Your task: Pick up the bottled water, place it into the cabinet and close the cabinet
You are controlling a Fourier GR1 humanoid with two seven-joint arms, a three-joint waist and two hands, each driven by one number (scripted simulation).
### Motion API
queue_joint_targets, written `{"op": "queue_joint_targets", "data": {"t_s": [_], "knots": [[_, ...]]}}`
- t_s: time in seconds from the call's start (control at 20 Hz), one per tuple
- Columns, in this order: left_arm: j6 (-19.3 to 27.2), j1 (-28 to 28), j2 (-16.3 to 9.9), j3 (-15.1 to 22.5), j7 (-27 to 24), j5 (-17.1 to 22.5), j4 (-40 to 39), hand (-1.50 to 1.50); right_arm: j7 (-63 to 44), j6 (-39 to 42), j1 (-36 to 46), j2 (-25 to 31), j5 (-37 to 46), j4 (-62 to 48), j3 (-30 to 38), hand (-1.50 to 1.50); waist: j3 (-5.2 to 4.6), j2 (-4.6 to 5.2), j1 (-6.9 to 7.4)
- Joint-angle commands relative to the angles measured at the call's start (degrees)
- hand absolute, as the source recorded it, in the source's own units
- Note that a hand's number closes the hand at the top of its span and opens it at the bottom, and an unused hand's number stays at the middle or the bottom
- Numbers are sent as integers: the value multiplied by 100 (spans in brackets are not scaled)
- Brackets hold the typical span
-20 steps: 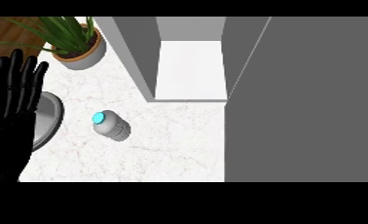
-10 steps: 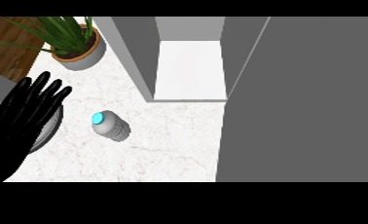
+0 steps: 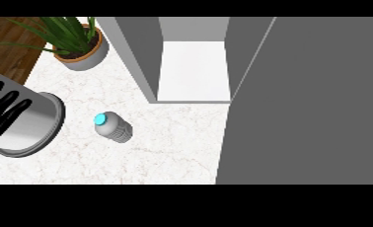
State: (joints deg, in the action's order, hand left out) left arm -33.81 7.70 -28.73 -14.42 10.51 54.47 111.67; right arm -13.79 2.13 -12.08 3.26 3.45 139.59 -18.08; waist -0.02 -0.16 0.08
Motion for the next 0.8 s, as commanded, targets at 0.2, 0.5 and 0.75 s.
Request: {"op": "queue_joint_targets", "data": {"t_s": [0.2,0.5,0.75], "knots": [[-126,353,5,-310,509,215,423,-150,-1079,-440,440,-244,663,490,-699,-150,0,3,23],[-504,-361,129,-165,449,-680,-454,-150,-508,-400,-353,38,637,756,-991,-150,0,5,-58],[-409,-474,639,14,257,-1521,-618,-150,-809,-639,-125,55,979,867,-1291,-150,-3,3,-63]]}}
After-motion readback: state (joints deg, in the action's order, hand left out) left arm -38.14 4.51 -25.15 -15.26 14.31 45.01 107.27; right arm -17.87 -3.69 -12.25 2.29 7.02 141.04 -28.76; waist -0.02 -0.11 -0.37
